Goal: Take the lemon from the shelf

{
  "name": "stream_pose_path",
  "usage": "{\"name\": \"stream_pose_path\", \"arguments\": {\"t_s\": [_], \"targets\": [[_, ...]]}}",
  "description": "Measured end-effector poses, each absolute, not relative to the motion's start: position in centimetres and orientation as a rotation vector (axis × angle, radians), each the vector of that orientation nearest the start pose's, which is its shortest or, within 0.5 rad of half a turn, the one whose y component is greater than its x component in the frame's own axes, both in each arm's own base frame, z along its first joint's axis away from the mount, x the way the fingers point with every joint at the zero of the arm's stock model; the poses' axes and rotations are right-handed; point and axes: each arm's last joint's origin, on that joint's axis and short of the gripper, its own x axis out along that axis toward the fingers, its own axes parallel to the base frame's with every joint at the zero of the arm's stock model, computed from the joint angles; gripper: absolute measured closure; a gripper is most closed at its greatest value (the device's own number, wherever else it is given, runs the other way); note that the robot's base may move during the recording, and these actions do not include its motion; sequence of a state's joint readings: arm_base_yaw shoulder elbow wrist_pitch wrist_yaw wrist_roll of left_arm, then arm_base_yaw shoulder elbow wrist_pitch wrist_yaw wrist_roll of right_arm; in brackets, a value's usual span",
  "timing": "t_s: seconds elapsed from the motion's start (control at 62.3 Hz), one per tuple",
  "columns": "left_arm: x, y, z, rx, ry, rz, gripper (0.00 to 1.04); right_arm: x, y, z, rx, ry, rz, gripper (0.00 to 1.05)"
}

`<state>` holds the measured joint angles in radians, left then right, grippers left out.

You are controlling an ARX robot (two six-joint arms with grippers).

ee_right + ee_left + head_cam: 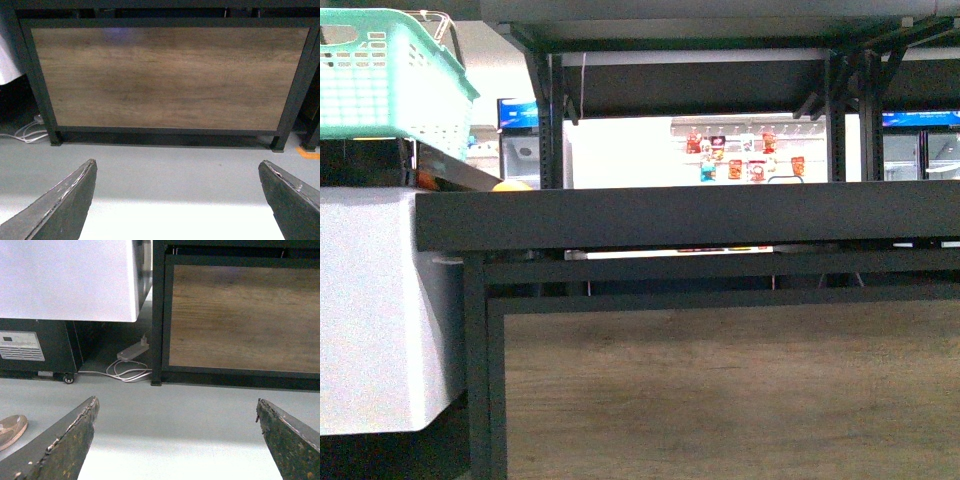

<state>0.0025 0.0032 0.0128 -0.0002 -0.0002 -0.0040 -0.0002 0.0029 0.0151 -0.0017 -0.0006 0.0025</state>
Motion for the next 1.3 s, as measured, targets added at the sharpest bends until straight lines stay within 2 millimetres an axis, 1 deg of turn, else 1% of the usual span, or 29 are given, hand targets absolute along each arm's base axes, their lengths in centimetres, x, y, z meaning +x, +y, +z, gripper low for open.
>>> {"name": "stream_pose_path", "arguments": {"t_s": [1.299], "targets": [[9.71,0.02,16.76,-0.004,-0.009,0.002,0.08,9.69,0.00,16.83,0.002,-0.010,0.000,0.07]]}}
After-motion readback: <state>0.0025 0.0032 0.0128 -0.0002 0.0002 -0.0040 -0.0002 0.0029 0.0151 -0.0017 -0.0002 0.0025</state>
